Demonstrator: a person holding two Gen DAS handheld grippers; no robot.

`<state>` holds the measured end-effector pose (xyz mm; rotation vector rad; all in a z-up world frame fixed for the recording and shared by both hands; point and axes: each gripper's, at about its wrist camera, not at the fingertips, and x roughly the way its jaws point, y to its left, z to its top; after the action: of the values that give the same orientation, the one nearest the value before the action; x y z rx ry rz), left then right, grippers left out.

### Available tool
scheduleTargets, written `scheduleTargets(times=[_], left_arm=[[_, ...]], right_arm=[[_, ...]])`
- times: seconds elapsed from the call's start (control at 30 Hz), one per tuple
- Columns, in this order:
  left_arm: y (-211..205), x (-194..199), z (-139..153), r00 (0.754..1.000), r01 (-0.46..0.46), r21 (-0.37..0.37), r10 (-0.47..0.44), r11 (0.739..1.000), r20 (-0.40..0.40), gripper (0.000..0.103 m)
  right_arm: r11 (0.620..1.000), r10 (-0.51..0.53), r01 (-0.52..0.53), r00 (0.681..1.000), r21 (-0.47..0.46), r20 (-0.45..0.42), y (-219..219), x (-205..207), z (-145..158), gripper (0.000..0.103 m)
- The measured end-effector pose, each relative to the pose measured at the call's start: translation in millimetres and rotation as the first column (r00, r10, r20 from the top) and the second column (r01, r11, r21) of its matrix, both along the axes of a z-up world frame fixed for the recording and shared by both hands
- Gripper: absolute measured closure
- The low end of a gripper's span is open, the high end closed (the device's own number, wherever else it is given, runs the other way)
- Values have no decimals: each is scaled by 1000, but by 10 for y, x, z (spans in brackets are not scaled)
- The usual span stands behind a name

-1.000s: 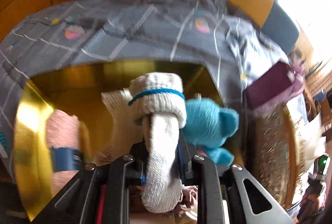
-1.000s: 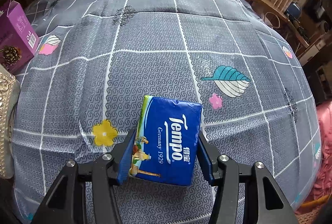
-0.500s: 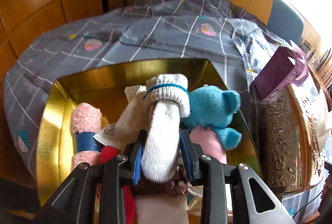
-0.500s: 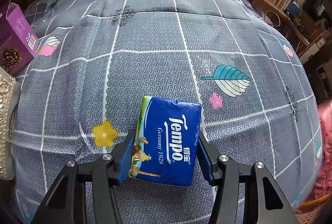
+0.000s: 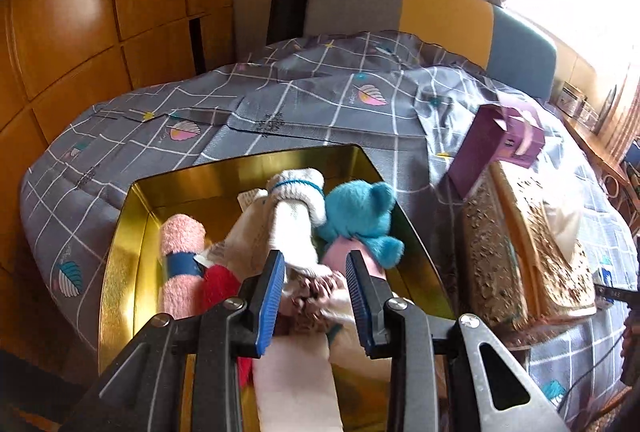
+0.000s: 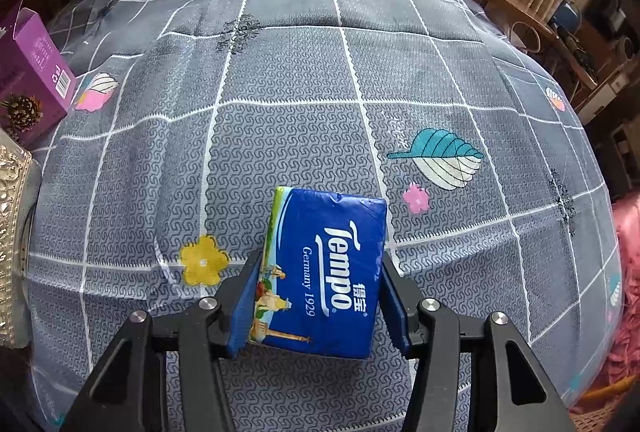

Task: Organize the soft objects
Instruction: 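Carry the grey sock to the tray and release it from the left gripper, then carry the Tempo tissue pack to the tray and release it from the right gripper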

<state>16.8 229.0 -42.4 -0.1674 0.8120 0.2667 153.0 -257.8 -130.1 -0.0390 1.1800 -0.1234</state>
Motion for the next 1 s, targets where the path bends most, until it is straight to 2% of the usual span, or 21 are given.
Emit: scheduleTargets(times=[0.13,0.27,0.63,0.73,1.0], left_arm=[[-79,-94,-15,1000,10,3,-10,1000,-1,72],[-152,-183,-55,1000,18,6,-18,1000,-7,72],[-167,-271,-94,1000,16,17,-16,1000,-18,72],[-160,-278,-109,1000,15,20,-14,1000,-23,72],[-155,-271,-187,999,18,6,-18,1000,-43,72]], right_arm=[[1000,-7,7,1000,9,-2,-8,3,0,48],[997,-45,45,999,60,-14,-112,26,-1,46],[993,-75,75,997,86,-3,-163,-29,45,47],[996,-63,63,998,61,2,-116,-36,44,50],[998,-63,63,998,28,20,-98,-16,33,50]])
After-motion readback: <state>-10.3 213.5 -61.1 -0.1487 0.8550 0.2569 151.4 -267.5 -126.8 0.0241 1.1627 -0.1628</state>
